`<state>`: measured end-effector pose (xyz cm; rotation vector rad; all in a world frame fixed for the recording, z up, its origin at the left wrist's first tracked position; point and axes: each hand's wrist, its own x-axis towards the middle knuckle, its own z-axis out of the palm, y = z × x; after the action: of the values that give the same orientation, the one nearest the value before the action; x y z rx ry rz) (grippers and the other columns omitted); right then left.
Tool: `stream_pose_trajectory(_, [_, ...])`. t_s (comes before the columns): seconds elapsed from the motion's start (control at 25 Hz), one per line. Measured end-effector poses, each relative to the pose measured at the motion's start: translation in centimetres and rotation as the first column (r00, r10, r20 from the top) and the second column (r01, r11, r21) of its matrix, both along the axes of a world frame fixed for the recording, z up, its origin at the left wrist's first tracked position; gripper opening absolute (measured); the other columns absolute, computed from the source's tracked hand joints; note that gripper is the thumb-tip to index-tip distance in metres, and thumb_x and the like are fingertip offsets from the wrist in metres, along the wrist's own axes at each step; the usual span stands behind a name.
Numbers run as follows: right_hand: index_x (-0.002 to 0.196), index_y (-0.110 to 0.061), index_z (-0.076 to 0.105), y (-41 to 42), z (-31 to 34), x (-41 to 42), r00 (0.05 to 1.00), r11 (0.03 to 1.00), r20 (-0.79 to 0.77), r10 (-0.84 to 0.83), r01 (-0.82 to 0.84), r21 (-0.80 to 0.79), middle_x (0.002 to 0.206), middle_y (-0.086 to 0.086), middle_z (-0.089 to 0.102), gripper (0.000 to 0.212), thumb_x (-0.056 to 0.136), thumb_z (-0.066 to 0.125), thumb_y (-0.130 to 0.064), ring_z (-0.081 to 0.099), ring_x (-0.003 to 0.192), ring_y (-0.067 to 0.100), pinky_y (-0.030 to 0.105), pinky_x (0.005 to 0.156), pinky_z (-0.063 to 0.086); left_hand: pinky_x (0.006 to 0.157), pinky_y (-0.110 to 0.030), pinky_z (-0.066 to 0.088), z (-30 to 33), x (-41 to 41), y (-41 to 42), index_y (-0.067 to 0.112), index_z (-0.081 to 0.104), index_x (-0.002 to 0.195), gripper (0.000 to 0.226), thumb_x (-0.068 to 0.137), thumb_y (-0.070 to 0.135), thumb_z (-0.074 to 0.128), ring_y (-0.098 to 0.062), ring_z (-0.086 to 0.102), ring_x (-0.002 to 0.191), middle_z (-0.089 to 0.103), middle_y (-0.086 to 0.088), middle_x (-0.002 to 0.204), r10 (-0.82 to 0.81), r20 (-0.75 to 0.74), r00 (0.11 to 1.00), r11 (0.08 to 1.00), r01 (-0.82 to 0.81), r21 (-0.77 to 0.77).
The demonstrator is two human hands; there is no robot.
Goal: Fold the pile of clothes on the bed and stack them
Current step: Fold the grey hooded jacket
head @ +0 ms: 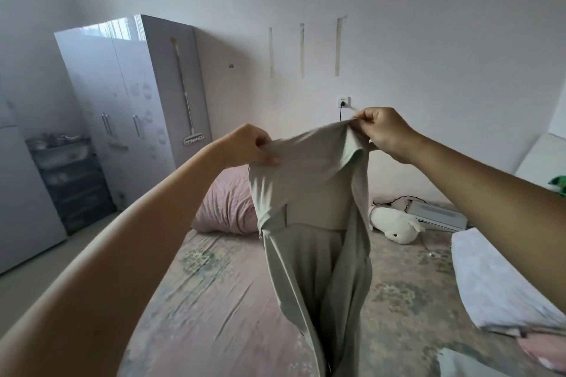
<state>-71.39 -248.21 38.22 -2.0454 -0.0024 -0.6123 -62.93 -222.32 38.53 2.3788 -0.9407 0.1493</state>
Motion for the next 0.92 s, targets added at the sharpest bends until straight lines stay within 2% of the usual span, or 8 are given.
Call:
stream_pose_trajectory(0.12, [0.086, -0.012, 0.066, 2.1, -0.3, 0.5, 1.0, 0.997, 0.015, 0.012, -0.011, -0.075, 0.084, 0.001, 0.059, 0.009, 0.092, 0.06, -0.016, 0.053, 0.072, 0.008, 0.02, 0.062, 0.046, 0.048, -0.012, 0.033, -0.9, 2.2, 2.3, 0.017, 0.057, 0.062, 0.025, 0.082, 0.013, 0.073, -0.011, 0.04, 0.053, 0.044, 0.004, 0.054, 0.051, 0.092, 0.994, 0.993, -0.041, -0.112])
stream_pose_trajectory(0.24, [0.097, -0.006, 0.066, 4.0, -0.5, 0.7, 0.997, 0.978, -0.067, 0.041, -0.054, -0.204, 0.081, -0.001, 0.06, 0.011, 0.09, 0.063, -0.015, 0.051, 0.071, 0.004, 0.007, 0.059, 0.041, 0.051, -0.021, 0.049, -1.3, 3.9, 4.9, 0.01, 0.06, 0.07, 0.021, 0.09, 0.005, 0.062, -0.003, 0.046, 0.046, 0.045, 0.002, 0.055, -0.061, -0.074, 0.995, 0.956, 0.037, -0.291])
stream_pose_trajectory(0.36, [0.086, -0.001, 0.066, 6.2, -1.1, 1.1, 0.978, 0.915, -0.204, -0.039, -0.047, -0.4, 0.074, 0.007, 0.057, 0.02, 0.091, 0.062, -0.019, 0.046, 0.07, 0.014, 0.021, 0.058, 0.034, 0.05, -0.012, 0.043, -1.6, 4.8, 6.5, 0.008, 0.06, 0.08, 0.013, 0.092, 0.008, 0.059, 0.005, 0.044, 0.046, 0.049, 0.003, 0.06, -0.108, -0.033, 0.994, 0.946, 0.093, -0.31])
stream_pose_trajectory(0.44, [0.076, -0.004, 0.063, 8.0, -1.6, 1.5, 0.978, 0.931, -0.184, -0.094, 0.021, -0.363, 0.068, 0.004, 0.051, 0.023, 0.091, 0.062, -0.021, 0.042, 0.067, 0.014, 0.022, 0.053, 0.03, 0.054, -0.013, 0.037, -2.0, 6.0, 7.7, 0.009, 0.062, 0.081, 0.01, 0.091, 0.012, 0.062, 0.005, 0.043, 0.052, 0.052, 0.004, 0.062, -0.136, 0.055, 0.989, 0.949, 0.146, -0.281])
stream_pose_trajectory(0.52, [0.074, -0.01, 0.064, 9.9, -2.0, 1.6, 0.98, 0.971, -0.172, -0.097, 0.056, -0.234, 0.067, 0.001, 0.055, 0.019, 0.09, 0.064, -0.021, 0.046, 0.064, 0.012, 0.017, 0.051, 0.036, 0.055, -0.014, 0.036, -2.4, 7.3, 9.3, 0.011, 0.064, 0.079, 0.011, 0.088, 0.015, 0.066, 0.002, 0.043, 0.055, 0.054, 0.003, 0.064, -0.178, 0.057, 0.982, 0.953, 0.186, -0.239])
stream_pose_trajectory(0.64, [0.081, -0.011, 0.066, 12.2, -3.1, 1.2, 0.961, 0.993, -0.264, -0.085, 0.06, -0.101, 0.072, 0.001, 0.061, 0.01, 0.087, 0.066, -0.019, 0.054, 0.063, 0.01, 0.019, 0.052, 0.044, 0.052, -0.012, 0.038, -3.2, 8.5, 11.7, 0.012, 0.065, 0.076, 0.011, 0.085, 0.016, 0.07, 0.002, 0.045, 0.051, 0.054, 0.003, 0.062, -0.269, -0.131, 0.954, 0.953, 0.243, -0.183])
stream_pose_trajectory(0.8, [0.085, -0.009, 0.067, 13.6, -5.9, 1.5, 0.871, 1.0, -0.492, -0.017, 0.006, -0.024, 0.067, -0.003, 0.06, 0.009, 0.084, 0.067, -0.018, 0.051, 0.052, 0.004, 0.016, 0.045, 0.042, 0.045, -0.016, 0.042, -5.2, 10.3, 13.4, 0.009, 0.059, 0.078, 0.013, 0.085, 0.015, 0.068, -0.006, 0.05, 0.053, 0.053, 0.002, 0.063, -0.312, -0.537, 0.784, 0.934, 0.357, -0.022])
stream_pose_trajectory(0.92, [0.09, -0.006, 0.065, 12.6, -8.7, 3.1, 0.778, 1.0, -0.628, 0.025, -0.009, 0.027, 0.068, -0.001, 0.056, 0.014, 0.082, 0.067, -0.017, 0.049, 0.054, 0.007, 0.018, 0.046, 0.043, 0.047, -0.016, 0.045, -7.5, 12.5, 12.1, 0.012, 0.059, 0.08, 0.014, 0.078, 0.018, 0.071, -0.01, 0.051, 0.06, 0.055, 0.0, 0.07, -0.301, -0.639, 0.707, 0.894, 0.444, 0.07])
